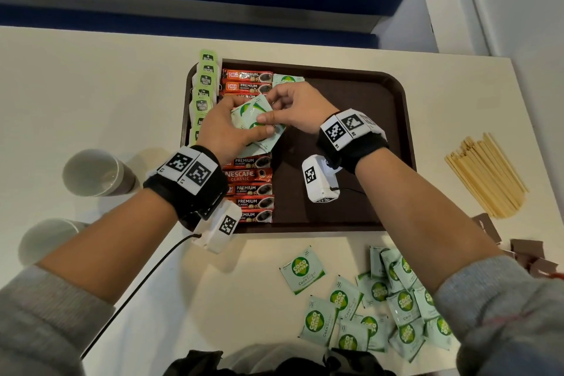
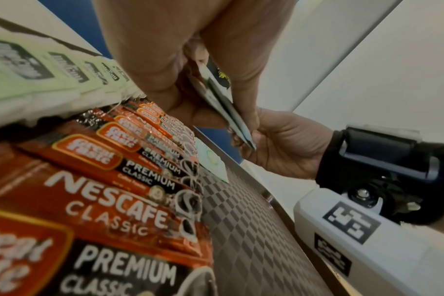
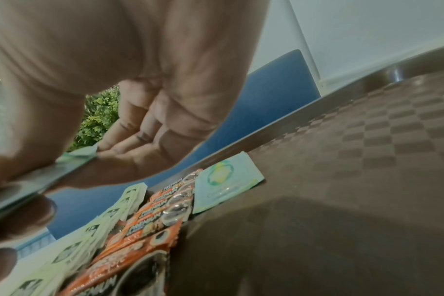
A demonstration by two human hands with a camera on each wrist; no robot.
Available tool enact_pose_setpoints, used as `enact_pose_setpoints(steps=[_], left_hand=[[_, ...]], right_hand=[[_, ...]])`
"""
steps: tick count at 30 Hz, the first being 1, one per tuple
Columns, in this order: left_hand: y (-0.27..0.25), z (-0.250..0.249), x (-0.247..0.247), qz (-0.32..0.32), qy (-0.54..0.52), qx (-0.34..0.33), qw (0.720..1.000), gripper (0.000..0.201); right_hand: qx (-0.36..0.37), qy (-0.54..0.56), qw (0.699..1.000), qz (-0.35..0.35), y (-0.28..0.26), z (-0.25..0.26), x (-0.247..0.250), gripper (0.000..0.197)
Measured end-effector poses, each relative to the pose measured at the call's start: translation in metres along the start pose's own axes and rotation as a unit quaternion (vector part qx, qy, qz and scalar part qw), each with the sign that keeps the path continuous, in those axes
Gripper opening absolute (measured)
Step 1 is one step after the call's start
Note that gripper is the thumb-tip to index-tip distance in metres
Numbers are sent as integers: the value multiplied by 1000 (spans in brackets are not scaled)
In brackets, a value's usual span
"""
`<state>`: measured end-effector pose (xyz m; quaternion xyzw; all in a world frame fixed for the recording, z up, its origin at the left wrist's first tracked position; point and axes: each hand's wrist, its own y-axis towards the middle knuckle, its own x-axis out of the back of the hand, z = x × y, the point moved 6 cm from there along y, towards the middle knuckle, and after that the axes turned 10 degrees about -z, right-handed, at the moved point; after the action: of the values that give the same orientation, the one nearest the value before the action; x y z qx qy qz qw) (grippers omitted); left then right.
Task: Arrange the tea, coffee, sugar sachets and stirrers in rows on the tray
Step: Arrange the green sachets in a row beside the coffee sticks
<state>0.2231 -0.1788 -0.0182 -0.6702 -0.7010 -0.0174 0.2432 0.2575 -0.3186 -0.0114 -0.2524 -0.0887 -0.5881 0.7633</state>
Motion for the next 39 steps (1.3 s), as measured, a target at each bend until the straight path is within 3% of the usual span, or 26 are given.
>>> enact_pose_setpoints(steps=[7, 13, 18, 23, 26, 30, 35, 39], left_hand=[[1, -3, 5, -45, 5, -22, 999, 29], [6, 5, 9, -61, 38, -12, 997, 29], [5, 5, 5, -34, 62, -19, 997, 26], [-1, 1, -3, -1, 27, -11, 1000, 30], [1, 0, -3, -10, 28, -7, 1000, 24], [2, 2, -2, -13, 50, -18, 999, 19], [2, 3, 1, -22, 62, -17, 998, 18], [5, 5, 6, -46, 69, -17, 996, 23]], right_hand=[[-7, 38, 999, 14, -4, -1, 3, 20], [-19, 41, 997, -58, 0, -9, 14, 18], [-15, 98, 991, -93, 2, -13, 19, 27], [-24, 152, 986, -63, -1, -14, 13, 33], [-22, 132, 990, -37, -4, -13, 11, 34], [-2, 70, 994, -84, -4, -14, 23, 18], [-7, 45, 996, -74, -1, -24, 35, 17], [-25, 25, 988, -147, 3, -45, 45, 20]])
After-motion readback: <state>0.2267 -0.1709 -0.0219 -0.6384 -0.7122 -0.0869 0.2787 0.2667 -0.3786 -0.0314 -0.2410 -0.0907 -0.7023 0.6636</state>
